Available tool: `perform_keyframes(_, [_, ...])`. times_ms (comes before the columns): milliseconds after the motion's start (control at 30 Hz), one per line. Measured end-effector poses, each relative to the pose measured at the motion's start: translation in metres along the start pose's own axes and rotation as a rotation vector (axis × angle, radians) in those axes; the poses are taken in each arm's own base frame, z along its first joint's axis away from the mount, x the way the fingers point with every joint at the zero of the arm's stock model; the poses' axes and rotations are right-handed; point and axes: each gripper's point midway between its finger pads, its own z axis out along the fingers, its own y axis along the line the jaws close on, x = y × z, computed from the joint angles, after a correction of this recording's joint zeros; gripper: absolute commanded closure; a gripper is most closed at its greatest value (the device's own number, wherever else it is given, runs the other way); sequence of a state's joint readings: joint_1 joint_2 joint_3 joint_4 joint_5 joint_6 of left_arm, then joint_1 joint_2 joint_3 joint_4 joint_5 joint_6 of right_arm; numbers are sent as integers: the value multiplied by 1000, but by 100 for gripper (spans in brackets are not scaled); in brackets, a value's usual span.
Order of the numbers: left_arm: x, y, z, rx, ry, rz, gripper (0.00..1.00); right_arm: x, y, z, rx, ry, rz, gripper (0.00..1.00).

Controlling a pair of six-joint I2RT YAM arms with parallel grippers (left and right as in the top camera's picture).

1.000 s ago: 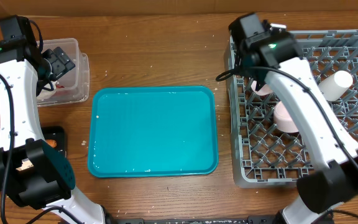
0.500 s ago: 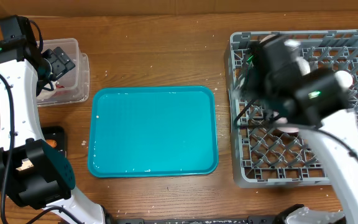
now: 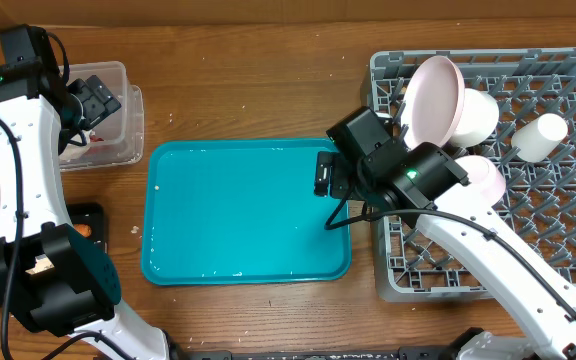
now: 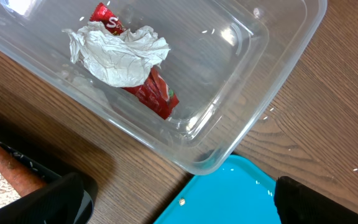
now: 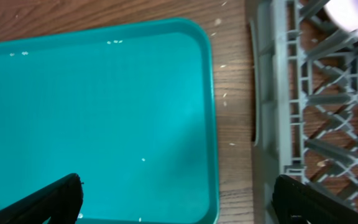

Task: Sort waste into correct bins and load items into the dishwasher
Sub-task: 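Open the right gripper and withdraw it from the plate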

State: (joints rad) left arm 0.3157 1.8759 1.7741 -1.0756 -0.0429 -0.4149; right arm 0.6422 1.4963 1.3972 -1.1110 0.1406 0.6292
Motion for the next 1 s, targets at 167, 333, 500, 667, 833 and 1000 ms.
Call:
perform_keyframes(167, [0, 0, 0, 0, 0, 0, 0, 5, 1, 1, -10, 26, -2, 0])
perform_keyframes(333, [0, 0, 0, 0, 0, 0, 0, 14, -4, 0, 10, 63, -6, 0])
perform_keyframes(500, [0, 0, 0, 0, 0, 0, 0, 16, -7, 0, 19, 73, -7, 0])
perform_keyframes(667, [0, 0, 0, 0, 0, 0, 0, 12, -12, 1, 18, 77, 15, 0])
perform_keyframes(833, [0, 0, 0, 0, 0, 0, 0, -10, -20, 2, -12, 32, 19, 0])
perform_keyframes(1000, [0, 0, 0, 0, 0, 0, 0, -38, -25, -17, -95, -73, -17, 0])
